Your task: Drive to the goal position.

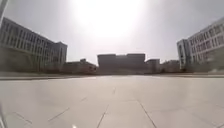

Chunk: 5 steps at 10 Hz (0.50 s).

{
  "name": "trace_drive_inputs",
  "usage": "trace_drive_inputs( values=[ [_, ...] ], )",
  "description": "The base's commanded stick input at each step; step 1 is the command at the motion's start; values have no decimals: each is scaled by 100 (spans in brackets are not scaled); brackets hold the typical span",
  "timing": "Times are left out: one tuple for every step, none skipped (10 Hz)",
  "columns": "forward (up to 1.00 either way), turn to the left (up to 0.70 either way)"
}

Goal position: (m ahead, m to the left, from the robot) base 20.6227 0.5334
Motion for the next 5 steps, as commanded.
trace_drive_inputs(
  values=[
    [70, 5],
    [70, 30],
    [70, 17],
    [59, 0],
    [20, 0]
  ],
)
